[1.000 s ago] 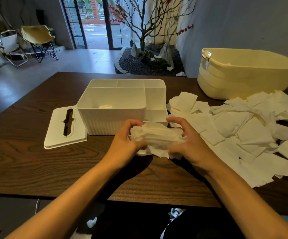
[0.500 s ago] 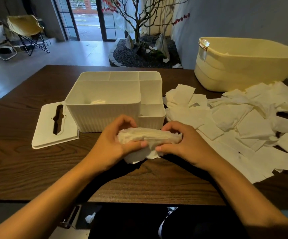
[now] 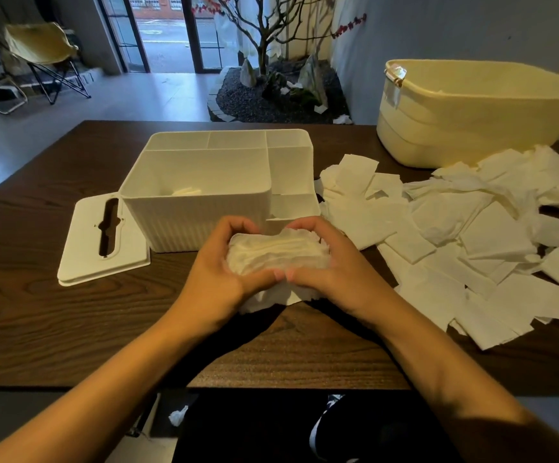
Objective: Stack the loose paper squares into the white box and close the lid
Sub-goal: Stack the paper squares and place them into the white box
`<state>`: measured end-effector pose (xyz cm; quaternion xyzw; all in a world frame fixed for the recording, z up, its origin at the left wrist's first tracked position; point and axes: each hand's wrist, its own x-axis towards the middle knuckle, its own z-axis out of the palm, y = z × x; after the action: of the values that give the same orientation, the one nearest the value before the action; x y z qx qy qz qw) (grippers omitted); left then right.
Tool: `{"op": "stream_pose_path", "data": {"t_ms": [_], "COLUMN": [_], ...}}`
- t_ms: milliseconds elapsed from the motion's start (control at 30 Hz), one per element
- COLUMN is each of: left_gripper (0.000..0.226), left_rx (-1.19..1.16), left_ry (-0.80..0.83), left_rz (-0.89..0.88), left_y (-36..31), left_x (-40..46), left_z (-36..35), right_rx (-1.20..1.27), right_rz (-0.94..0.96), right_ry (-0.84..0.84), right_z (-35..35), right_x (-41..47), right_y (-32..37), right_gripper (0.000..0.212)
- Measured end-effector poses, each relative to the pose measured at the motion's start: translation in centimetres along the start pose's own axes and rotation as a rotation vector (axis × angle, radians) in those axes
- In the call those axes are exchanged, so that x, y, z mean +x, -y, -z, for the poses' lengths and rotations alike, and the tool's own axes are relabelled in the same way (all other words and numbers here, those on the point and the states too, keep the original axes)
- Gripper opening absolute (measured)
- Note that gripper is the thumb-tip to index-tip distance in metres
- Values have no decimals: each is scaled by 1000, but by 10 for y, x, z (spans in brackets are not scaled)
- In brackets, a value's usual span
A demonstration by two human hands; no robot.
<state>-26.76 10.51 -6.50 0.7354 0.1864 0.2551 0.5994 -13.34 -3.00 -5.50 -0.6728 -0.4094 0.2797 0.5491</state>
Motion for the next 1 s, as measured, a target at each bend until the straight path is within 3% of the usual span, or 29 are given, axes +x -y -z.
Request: {"op": "stream_pose_path", "data": {"t_ms": [267, 467, 700, 767, 867, 1000], "left_gripper": [41, 30, 51, 55, 42, 32], "left_rx": [63, 61, 378, 381, 140, -326], "left_ry": [27, 101, 438, 542, 622, 552], "left_rz": [-32, 74, 301, 380, 455, 502], "left_y": [-2, -9, -27, -31, -30, -25], "left_x": [-5, 2, 39, 44, 39, 30], "left_z": [2, 18, 42, 36, 23, 8], "right_rx": [-6, -47, -198, -261, -318, -445], "right_rz": [-1, -27, -13, 13, 88, 132], "right_ry": [-51, -69, -97, -80, -125, -88], "right_z": [15, 31, 28, 24, 21, 21], "right_x": [-6, -6, 4, 9, 18, 34], "right_y": [-8, -10, 2, 9, 22, 42], "right_gripper": [51, 32, 4, 7, 11, 7]}}
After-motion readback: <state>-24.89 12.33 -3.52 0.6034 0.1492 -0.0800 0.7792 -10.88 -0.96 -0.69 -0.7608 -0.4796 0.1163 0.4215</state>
